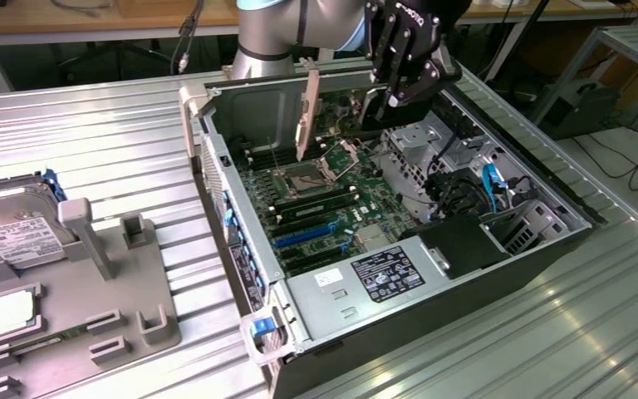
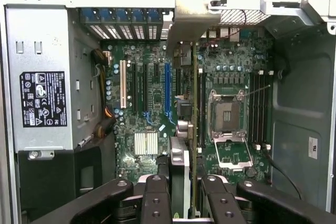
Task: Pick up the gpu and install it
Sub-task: 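Insert the gpu into the slot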
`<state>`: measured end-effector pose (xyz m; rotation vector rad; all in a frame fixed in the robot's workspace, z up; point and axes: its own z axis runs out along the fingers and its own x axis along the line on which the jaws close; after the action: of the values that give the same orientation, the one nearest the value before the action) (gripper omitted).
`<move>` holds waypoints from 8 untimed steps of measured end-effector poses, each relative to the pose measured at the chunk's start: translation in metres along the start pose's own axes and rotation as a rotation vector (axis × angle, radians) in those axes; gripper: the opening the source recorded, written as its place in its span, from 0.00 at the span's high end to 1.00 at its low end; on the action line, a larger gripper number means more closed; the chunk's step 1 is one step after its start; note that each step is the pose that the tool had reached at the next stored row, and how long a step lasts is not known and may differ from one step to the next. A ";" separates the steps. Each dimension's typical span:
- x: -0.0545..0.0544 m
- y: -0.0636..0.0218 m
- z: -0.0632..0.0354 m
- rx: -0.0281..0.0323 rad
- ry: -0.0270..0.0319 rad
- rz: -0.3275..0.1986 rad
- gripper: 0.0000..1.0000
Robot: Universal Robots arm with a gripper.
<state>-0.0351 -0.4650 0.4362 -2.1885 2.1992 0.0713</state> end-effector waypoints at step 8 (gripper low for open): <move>0.000 0.0000 0.0079 -0.0236 0.0086 0.002 0.72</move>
<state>-0.0352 -0.4646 0.4283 -2.2025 2.2168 0.0885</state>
